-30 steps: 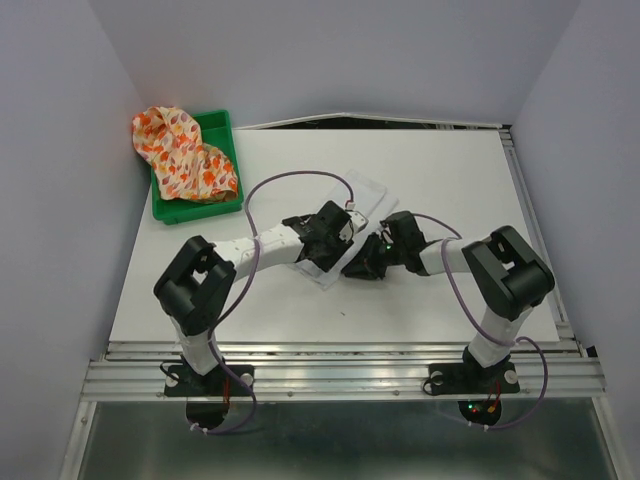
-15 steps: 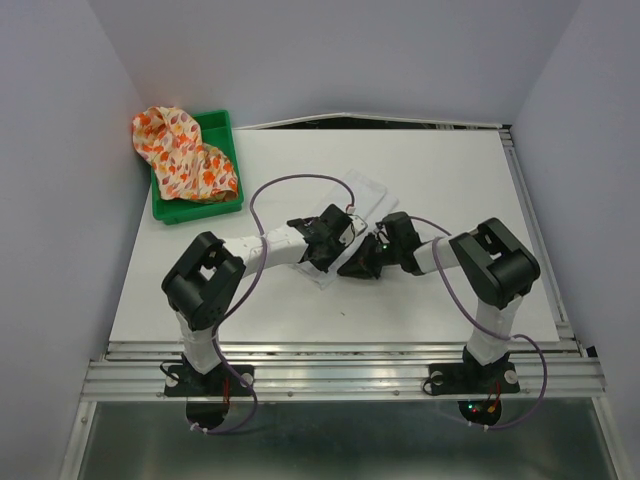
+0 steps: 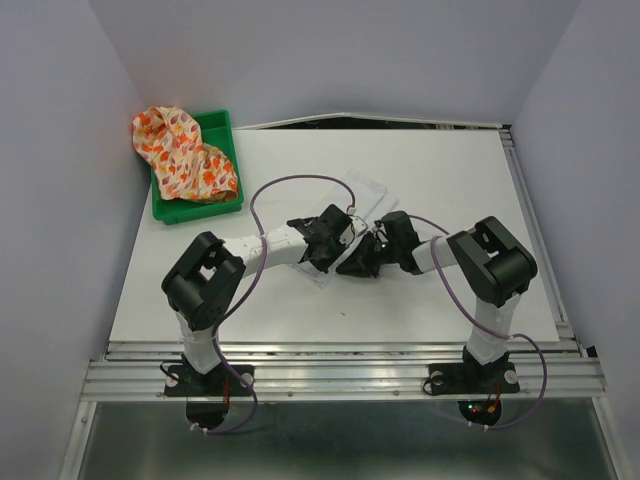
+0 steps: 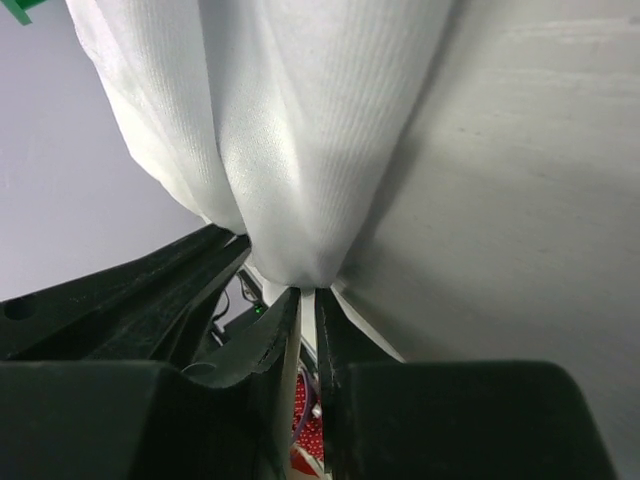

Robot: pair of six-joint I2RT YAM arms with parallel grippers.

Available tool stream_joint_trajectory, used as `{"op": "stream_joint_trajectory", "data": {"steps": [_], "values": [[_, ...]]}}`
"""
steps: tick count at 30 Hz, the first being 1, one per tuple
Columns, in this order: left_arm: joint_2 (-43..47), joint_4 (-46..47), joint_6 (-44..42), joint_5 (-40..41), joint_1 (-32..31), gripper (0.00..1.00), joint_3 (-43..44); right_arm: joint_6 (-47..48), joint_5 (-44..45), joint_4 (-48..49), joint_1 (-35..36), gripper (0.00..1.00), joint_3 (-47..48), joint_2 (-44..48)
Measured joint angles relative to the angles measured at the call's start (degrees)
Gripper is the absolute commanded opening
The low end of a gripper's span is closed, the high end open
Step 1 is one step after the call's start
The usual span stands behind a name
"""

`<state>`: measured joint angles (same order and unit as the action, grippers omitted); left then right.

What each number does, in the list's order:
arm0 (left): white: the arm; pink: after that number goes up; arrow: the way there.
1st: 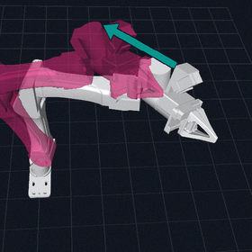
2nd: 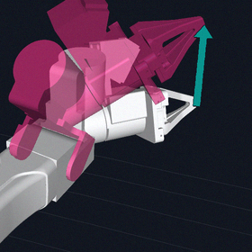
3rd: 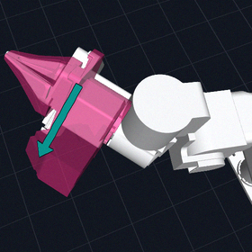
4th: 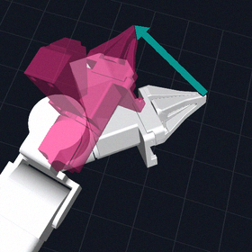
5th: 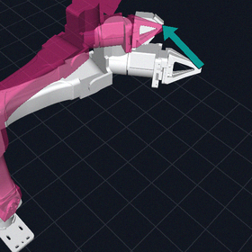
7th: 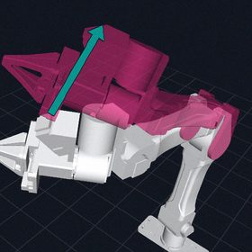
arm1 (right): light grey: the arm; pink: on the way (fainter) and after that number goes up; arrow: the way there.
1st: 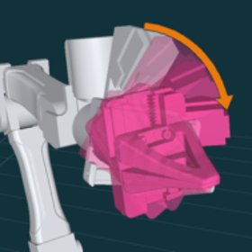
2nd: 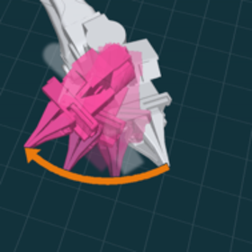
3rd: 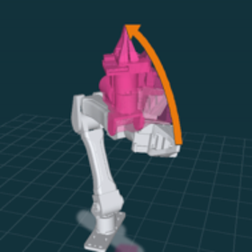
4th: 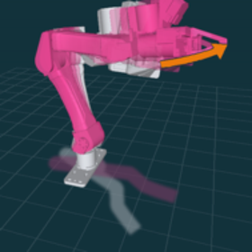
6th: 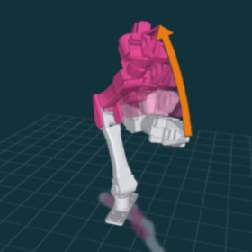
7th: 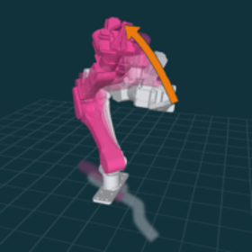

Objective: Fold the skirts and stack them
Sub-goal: Fold the skirt

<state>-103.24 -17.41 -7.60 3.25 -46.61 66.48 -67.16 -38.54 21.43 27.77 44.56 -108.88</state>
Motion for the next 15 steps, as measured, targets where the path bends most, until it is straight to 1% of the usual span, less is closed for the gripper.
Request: {"op": "stream_joint_trajectory", "data": {"steps": [1,2,4,9,15], "values": [[0.0,0.0,0.0,0.1,0.0,0.10,0.0,0.3,0.0,-0.3,0.0,0.17,0.0,0.0],[0.0,0.0,-0.1,0.1,0.1,0.04,0.0,0.5,0.0,-0.4,0.0,0.17,0.0,0.1],[0.0,0.0,-0.1,0.2,0.1,0.00,0.0,1.1,0.2,-1.0,0.0,0.17,0.0,0.1],[0.4,-0.5,-0.5,0.2,0.2,0.00,0.0,2.0,0.9,-3.6,0.0,0.18,0.0,1.1],[3.8,-2.9,-1.0,-1.4,0.3,0.00,0.6,2.4,1.0,-4.3,0.0,0.18,0.0,1.3]]}}
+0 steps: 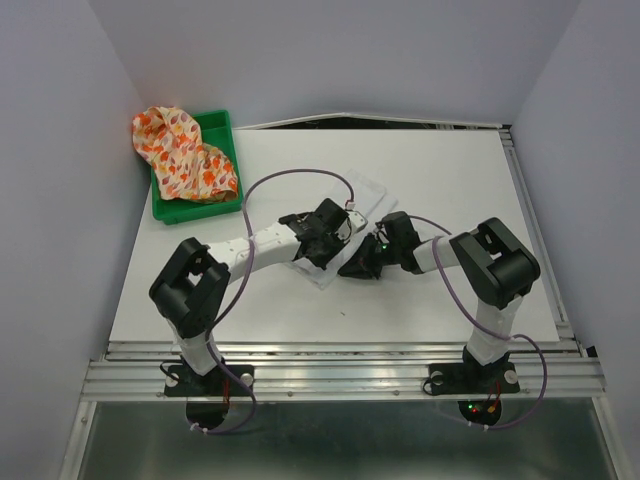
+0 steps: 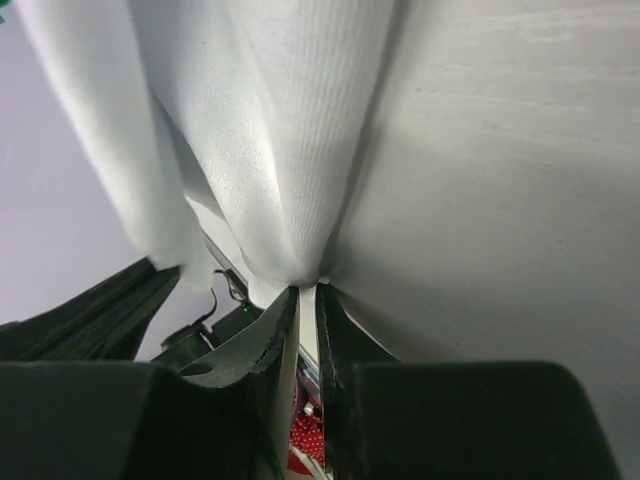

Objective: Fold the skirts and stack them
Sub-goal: Fold the skirt

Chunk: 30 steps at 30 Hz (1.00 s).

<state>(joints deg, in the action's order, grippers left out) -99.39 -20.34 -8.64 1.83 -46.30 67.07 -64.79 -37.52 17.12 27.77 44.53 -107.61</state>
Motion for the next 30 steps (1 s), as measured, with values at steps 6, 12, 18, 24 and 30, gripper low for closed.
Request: {"op": "stream_joint_trajectory", "data": {"steps": [6,12,18,24,30], "values": [[3.0,-2.5,-0.2,-3.4,0.3,0.00,1.4,0.0,0.0,-0.4,0.0,0.18,0.2,0.0],[3.1,-5.0,-0.3,-8.3,0.3,0.00,2.6,-0.1,0.0,-0.4,0.0,0.18,0.3,0.0],[3.0,-6.3,-0.2,-12.9,0.3,0.00,3.6,-0.2,0.0,-0.4,0.0,0.18,0.3,0.0],[0.0,-5.9,0.4,-15.8,0.3,0.00,3.6,-0.2,0.0,-0.5,0.0,0.21,0.3,0.0],[-5.3,-4.0,1.0,-17.6,0.3,0.00,2.8,1.6,-0.2,-6.2,0.0,0.22,0.3,3.3]]}}
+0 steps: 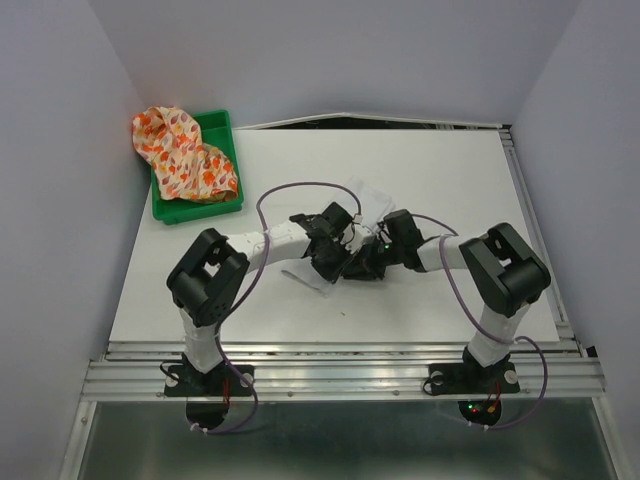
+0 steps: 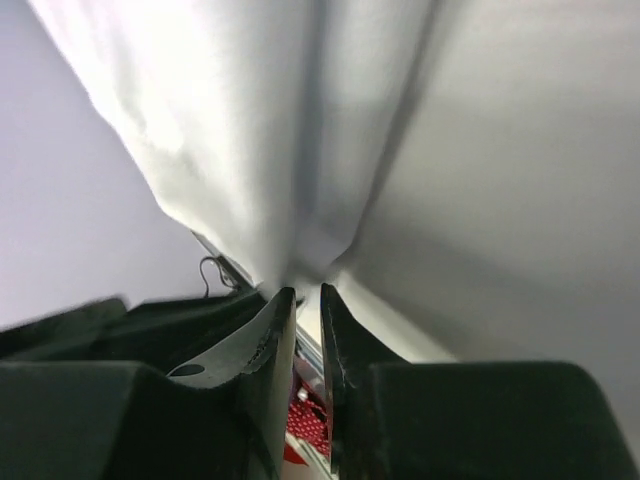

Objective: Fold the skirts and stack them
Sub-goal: Fold the skirt

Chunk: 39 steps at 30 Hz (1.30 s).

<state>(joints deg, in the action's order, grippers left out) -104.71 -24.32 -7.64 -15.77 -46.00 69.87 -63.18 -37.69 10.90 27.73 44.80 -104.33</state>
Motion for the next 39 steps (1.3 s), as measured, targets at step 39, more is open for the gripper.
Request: {"op": "stream_joint_trajectory", "data": {"steps": [39], "values": [[0.3,6.1,-0.4,-3.1,1.1,0.00,-4.7,24.9,17.8,-19.7,-20.2,0.44,36.5,-12.7]]}}
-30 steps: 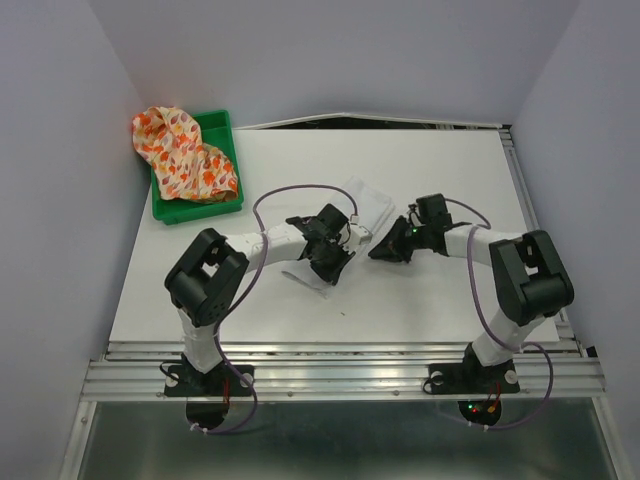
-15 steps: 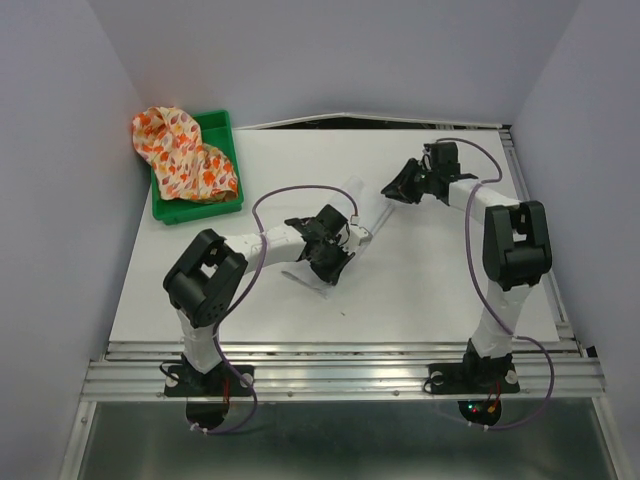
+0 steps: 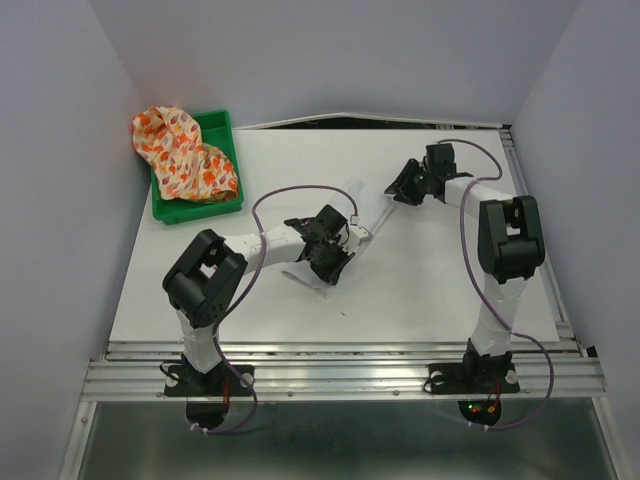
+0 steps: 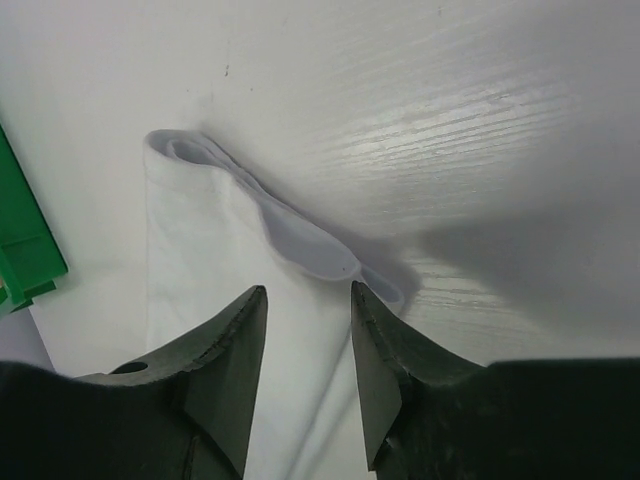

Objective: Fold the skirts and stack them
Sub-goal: Fold the skirt

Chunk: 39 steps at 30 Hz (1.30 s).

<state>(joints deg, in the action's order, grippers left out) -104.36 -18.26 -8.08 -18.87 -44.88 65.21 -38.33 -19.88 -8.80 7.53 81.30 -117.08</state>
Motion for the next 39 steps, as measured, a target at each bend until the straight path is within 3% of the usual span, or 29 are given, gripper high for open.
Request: {"op": "stream_joint_trajectory", "data": {"steps": [6,14,17,23,39], "values": [[0.0,0.0,0.0,0.0,0.0,0.00,0.0,0.0,0.6,-0.2,0.0,0.43,0.4,-2.6],[0.0,0.0,0.0,0.0,0.0,0.00,0.0,0.2,0.6,-0.2,0.0,0.31,0.4,-3.4],[0.0,0.0,0.0,0.0,0.0,0.00,0.0,0.2,0.6,-0.2,0.0,0.25,0.5,-3.4],[0.0,0.0,0.1,0.0,0.0,0.00,0.0,0.0,0.6,-0.2,0.0,0.01,0.7,-3.4],[0.0,0.1,0.3,0.0,0.0,0.00,-0.1,-3.3,-1.5,-1.9,0.0,0.01,0.6,0.9]]}}
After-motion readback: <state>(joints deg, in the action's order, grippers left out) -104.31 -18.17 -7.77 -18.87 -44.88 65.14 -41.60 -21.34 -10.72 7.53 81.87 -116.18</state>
